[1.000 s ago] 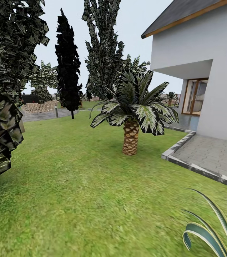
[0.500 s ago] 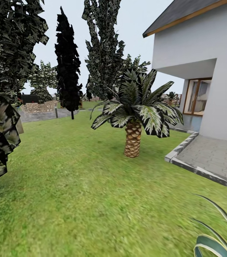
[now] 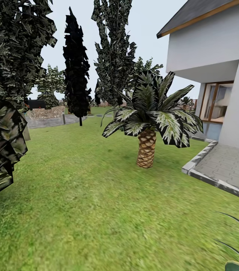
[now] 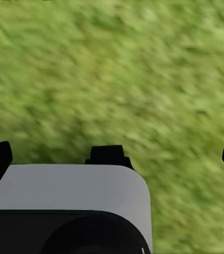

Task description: Take the three Easter eggs out of the wicker basket on the lawn in the garden, then place them on the lawn next to a single tree (choose any tree) so that all three eggs are next to the same tree and none are left in the basket.

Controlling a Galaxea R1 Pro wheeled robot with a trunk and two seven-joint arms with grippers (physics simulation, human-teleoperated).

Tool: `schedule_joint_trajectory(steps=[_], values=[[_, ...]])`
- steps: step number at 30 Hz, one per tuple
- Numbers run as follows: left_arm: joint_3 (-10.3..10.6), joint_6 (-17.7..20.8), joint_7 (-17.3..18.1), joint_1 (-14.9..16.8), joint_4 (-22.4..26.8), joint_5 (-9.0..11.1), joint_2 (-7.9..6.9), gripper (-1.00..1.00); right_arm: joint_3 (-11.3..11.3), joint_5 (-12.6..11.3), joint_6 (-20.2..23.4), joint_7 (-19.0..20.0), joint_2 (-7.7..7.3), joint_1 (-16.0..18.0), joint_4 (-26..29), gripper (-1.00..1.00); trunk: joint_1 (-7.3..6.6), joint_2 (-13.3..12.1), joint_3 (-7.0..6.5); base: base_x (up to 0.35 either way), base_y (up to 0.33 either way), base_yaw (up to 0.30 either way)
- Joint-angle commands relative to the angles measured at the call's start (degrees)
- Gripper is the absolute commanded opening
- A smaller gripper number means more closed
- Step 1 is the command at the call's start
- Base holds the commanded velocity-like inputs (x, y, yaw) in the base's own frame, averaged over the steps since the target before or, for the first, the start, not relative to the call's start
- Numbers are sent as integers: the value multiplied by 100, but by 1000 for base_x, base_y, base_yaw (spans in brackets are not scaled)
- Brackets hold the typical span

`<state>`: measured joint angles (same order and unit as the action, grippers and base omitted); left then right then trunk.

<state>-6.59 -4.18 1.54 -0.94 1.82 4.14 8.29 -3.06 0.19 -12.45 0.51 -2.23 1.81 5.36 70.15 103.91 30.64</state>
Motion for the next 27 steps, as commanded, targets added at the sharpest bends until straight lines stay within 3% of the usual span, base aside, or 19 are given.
schedule_joint_trajectory(steps=[1,13,23,27], values=[[-27,-4,15,-3,9,43,-1,100,-28,1,-21,5,1,3,-4,100,0,2,5,8,4,13],[-22,-4,5,-3,11,50,-32,100,-24,11,-20,-6,-23,0,1,100,0,2,5,1,1,2],[-35,-4,-6,-3,11,56,50,100,-27,21,-21,-15,-44,2,10,100,0,2,5,6,-75,0],[-36,-4,10,-3,11,53,94,100,-28,17,-21,-16,-56,2,9,100,0,2,5,213,-7,0]])
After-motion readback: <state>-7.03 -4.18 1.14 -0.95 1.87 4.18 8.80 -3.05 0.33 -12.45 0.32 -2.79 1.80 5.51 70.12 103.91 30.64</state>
